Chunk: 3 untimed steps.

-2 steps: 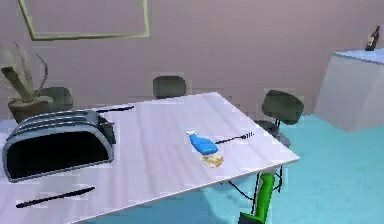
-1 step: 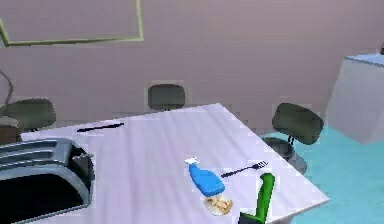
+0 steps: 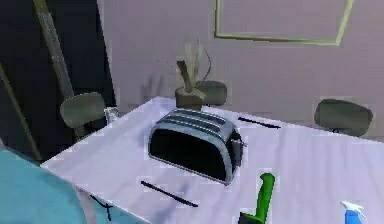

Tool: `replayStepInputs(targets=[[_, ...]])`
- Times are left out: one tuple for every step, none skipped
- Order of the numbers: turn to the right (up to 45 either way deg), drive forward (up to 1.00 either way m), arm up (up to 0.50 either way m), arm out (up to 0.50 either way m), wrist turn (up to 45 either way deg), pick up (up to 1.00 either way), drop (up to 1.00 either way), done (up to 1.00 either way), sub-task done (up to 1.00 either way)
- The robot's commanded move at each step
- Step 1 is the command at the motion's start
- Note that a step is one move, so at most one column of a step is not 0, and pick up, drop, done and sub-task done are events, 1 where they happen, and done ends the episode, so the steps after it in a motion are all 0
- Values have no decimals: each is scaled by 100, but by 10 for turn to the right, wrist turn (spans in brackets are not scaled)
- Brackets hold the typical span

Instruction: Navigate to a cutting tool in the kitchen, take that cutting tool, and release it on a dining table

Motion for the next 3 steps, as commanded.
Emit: replayStepInputs(targets=[[-450, 0, 0, 0, 0, 0, 0, 0, 0], [-390, 0, 0, 0, 0, 0, 0, 0, 0], [0, 0, 0, 42, 0, 0, 0, 0, 0]])
